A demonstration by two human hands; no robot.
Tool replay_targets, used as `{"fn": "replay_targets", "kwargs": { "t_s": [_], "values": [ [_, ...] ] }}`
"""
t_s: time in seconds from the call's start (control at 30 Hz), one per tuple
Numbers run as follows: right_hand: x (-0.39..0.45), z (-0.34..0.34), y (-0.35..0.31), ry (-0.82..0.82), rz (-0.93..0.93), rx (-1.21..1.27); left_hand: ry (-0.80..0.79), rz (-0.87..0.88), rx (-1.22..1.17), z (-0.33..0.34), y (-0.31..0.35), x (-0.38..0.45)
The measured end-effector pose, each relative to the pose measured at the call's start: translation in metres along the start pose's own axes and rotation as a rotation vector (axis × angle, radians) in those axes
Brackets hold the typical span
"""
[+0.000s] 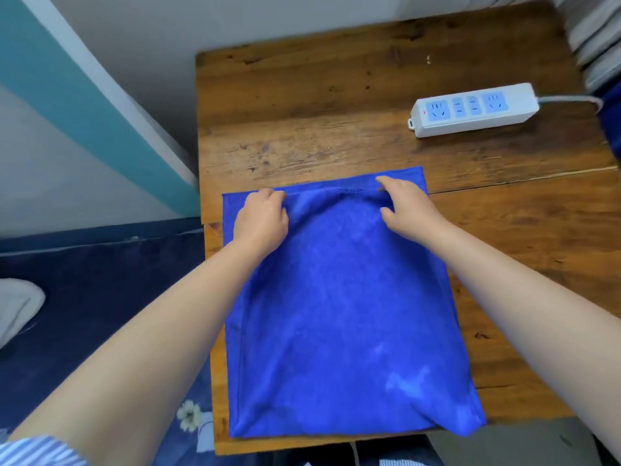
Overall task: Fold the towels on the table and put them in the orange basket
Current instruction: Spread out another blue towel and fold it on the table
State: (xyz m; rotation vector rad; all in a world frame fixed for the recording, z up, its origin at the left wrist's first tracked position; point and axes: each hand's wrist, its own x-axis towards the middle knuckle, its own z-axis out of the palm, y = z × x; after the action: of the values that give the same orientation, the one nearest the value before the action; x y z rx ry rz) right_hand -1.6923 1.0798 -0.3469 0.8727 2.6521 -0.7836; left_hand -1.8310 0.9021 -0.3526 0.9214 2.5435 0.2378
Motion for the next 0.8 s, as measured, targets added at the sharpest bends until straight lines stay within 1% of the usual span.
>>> {"fn": "replay_targets", "kwargs": {
  "t_s": [0.1,0.17,0.23,0.3,0.37,0.43,0.53,0.6,0.73,0.8],
  "values": [
    [0.008,-0.004,-0.001,-0.016,-0.115,-0.041,-0.038,-0.024,0.099,0.005,0.002,0.017],
    [0.007,-0.006,0.000,-0.083,-0.188,-0.057,-0.051,-0.039,0.172,0.006,0.002,0.022],
    [0.004,-0.011,0.003,-0.159,-0.225,-0.050,-0.061,-0.033,0.190,0.005,0.002,0.025],
    [0.002,-0.015,0.007,-0.201,-0.243,-0.143,-0.067,-0.014,0.119,0.001,0.001,0.026],
    [0.002,-0.020,0.012,-0.243,-0.219,-0.330,-0.004,-0.020,-0.055,-0.005,-0.004,0.024],
    [0.000,-0.025,0.014,-0.281,-0.158,-0.396,0.079,-0.008,-0.208,-0.013,-0.012,0.018],
    [-0.003,-0.033,0.009,-0.273,-0.131,-0.439,0.151,0.053,-0.241,-0.026,-0.022,0.006],
    [-0.005,-0.037,0.003,-0.285,-0.115,-0.494,0.190,0.055,-0.254,-0.032,-0.024,0.000],
    [-0.014,-0.053,-0.007,-0.260,-0.081,-0.614,0.233,-0.045,-0.319,-0.039,-0.024,-0.004],
    [-0.021,-0.061,-0.007,-0.188,-0.065,-0.655,0.247,-0.128,-0.339,-0.042,-0.030,-0.007]
  ]
}}
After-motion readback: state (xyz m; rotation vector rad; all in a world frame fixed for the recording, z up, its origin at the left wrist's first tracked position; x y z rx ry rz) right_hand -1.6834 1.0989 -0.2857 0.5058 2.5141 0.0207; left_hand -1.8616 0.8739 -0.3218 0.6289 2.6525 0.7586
